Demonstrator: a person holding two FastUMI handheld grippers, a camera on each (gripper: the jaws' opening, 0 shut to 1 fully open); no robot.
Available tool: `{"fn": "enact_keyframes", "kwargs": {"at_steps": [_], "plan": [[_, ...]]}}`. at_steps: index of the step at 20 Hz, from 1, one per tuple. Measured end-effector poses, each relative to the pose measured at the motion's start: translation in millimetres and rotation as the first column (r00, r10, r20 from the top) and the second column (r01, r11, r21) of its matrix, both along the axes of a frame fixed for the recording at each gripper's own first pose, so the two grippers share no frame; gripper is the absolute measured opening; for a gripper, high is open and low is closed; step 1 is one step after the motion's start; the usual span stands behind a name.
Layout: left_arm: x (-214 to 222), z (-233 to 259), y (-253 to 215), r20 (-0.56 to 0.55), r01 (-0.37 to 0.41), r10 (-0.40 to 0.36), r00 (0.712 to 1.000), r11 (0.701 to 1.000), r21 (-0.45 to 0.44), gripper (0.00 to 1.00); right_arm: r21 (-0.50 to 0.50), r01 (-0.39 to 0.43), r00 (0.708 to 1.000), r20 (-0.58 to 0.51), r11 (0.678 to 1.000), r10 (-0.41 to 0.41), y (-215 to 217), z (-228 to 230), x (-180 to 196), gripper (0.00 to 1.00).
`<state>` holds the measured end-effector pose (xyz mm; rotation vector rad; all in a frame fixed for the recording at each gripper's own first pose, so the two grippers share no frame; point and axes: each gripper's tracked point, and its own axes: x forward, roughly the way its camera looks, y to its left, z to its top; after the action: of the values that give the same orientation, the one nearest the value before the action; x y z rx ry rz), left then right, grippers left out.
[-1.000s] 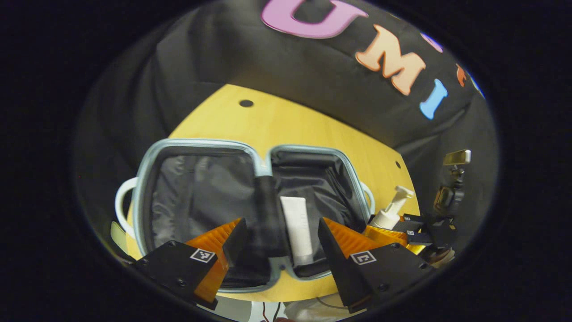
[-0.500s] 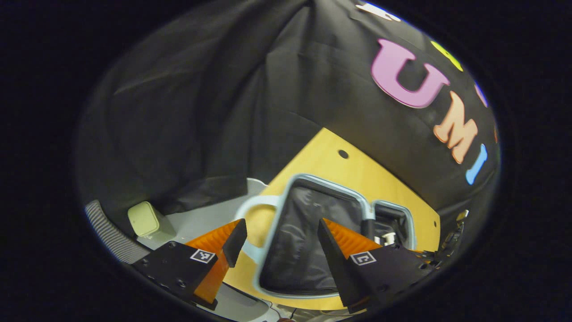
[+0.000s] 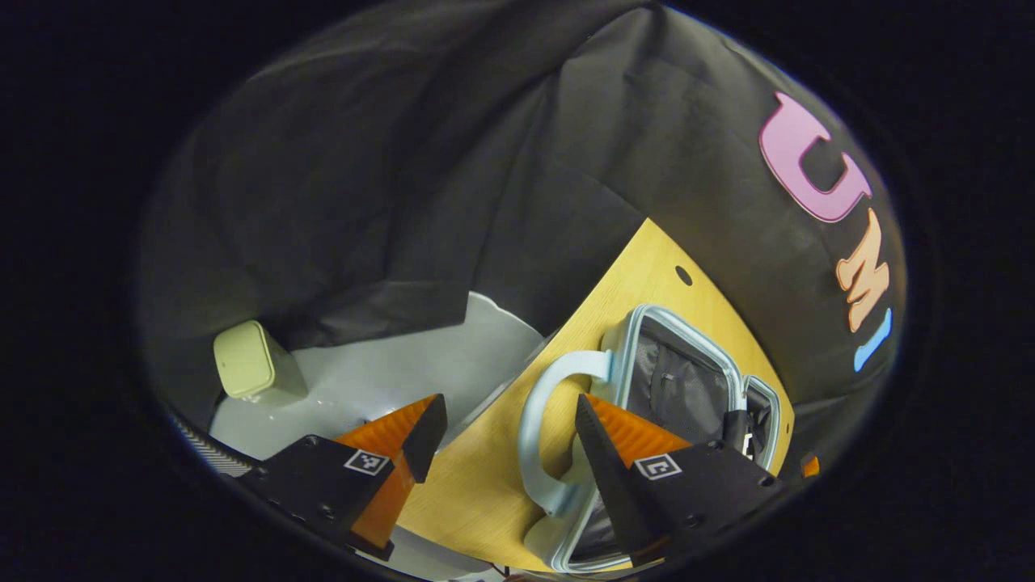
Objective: First open the suitcase, pack the skin care products into it, and then close the suitcase.
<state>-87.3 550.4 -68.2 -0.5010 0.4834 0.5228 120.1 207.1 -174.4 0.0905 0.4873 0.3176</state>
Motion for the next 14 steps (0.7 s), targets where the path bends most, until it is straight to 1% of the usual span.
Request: {"fn": "enact_keyframes", "kwargs": {"at_steps": [1,2,3,4,5,7,8,9,10,11,12,13,14], "plan": [[3.8,-7.7,0.2,-0.001,-0.002,0.001,1.0,1.0,-0.019,0.94,-0.008,0.031,0.999,0.024,0.999,-0.031,-14.2,13.6,-5.7,0.98],[7.2,-12.2,-1.2,0.001,0.001,-0.001,1.0,0.999,-0.044,0.89,-0.022,0.064,0.997,0.048,0.998,-0.062,-29.4,24.6,-11.7,0.98],[9.9,-15.2,-1.7,0.008,0.007,-0.007,1.0,0.998,-0.069,0.91,-0.037,0.093,0.993,0.073,0.995,-0.09,-44.2,36.0,-16.7,0.98],[12.6,-19.6,-1.5,0.009,0.012,-0.011,1.0,0.996,-0.092,0.89,-0.053,0.125,0.989,0.092,0.991,-0.12,-56.7,48.7,-24.5,0.98],[14.1,-23.3,-0.2,0.005,0.006,-0.006,1.0,0.994,-0.105,0.83,-0.063,0.154,0.983,0.106,0.986,-0.147,-69.9,58.5,-30.4,0.98],[16.3,-29.2,4.2,-0.01,-0.004,0.003,1.0,0.995,-0.103,0.75,-0.072,0.221,0.968,0.14,0.973,-0.21,-93.3,75.4,-37.6,0.98],[17.0,-30.8,5.3,-0.02,-0.003,0.002,1.0,0.996,-0.092,0.68,-0.074,0.251,0.959,0.157,0.965,-0.237,-104.1,82.5,-41.1,0.98],[15.5,-31.0,5.4,-0.034,0.001,-0.004,0.999,0.997,-0.077,0.55,-0.077,0.275,0.951,0.169,0.959,-0.259,-114.2,88.0,-44.3,0.98],[13.0,-30.1,4.7,-0.059,0.007,-0.011,0.998,0.998,-0.059,0.55,-0.082,0.294,0.944,0.18,0.952,-0.276,-123.1,90.5,-47.8,0.98],[12.4,-30.5,4.8,-0.087,0.009,-0.012,0.996,0.999,-0.038,0.44,-0.09,0.31,0.939,0.185,0.946,-0.29,-132.9,92.4,-49.8,0.98],[11.4,-27.9,5.2,-0.109,0.009,-0.01,0.994,1.0,-0.014,0.43,-0.094,0.32,0.936,0.187,0.943,-0.299,-141.2,91.9,-52.2,0.98],[12.2,-21.2,4.4,-0.105,0.006,-0.006,0.994,1.0,-0.002,0.24,-0.097,0.329,0.933,0.187,0.939,-0.308,-148.3,91.0,-53.6,0.98],[7.5,-9.3,-2.9,-0.109,0.015,-0.015,0.994,1.0,0.003,0.11,-0.097,0.334,0.931,0.187,0.938,-0.312,-151.6,90.1,-54.9,0.98]]}}
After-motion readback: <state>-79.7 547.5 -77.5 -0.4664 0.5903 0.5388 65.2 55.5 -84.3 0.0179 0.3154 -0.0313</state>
